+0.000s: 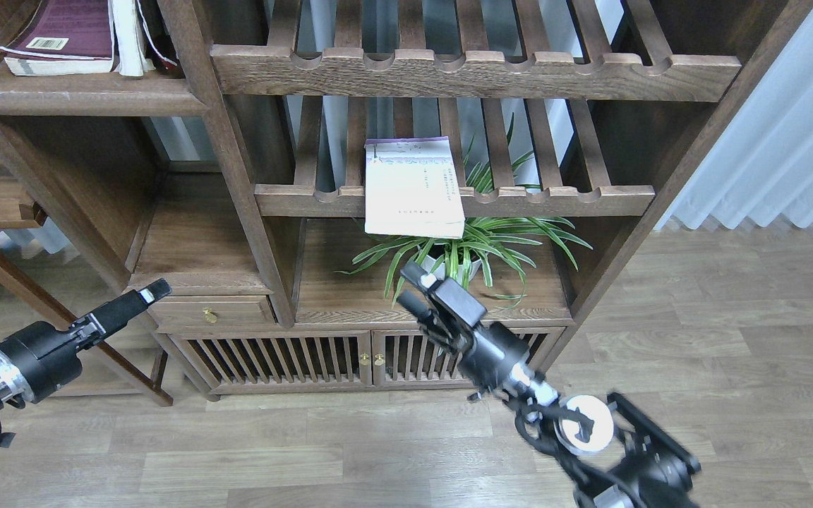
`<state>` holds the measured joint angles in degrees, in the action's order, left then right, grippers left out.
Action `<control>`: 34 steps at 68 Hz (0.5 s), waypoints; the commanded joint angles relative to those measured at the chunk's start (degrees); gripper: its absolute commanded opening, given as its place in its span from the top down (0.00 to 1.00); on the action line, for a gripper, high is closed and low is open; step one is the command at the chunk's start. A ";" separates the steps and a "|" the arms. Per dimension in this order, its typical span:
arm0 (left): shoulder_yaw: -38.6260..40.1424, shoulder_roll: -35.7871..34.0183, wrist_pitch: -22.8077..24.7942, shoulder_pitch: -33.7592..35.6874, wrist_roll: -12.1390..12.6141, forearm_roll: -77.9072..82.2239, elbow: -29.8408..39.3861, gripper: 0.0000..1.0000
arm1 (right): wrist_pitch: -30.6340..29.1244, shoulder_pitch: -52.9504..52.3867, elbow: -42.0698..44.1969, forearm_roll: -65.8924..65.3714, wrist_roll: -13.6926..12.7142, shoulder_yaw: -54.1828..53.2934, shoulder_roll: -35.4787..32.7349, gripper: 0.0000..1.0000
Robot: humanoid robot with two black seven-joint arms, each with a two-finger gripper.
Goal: Organize books on shelf
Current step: 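Reach the right gripper to the white book and grasp its edge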
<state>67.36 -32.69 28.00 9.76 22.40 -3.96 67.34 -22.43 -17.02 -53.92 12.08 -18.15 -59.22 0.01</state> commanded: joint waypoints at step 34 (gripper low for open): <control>2.34 -0.18 0.00 -0.70 0.10 0.01 -2.74 0.22 | 12.58 -16.29 16.92 5.68 9.27 -0.28 -0.01 0.00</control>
<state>69.50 -32.92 28.00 9.01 22.50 -3.96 64.77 -10.01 -33.02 -37.03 17.44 -9.06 -59.96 0.00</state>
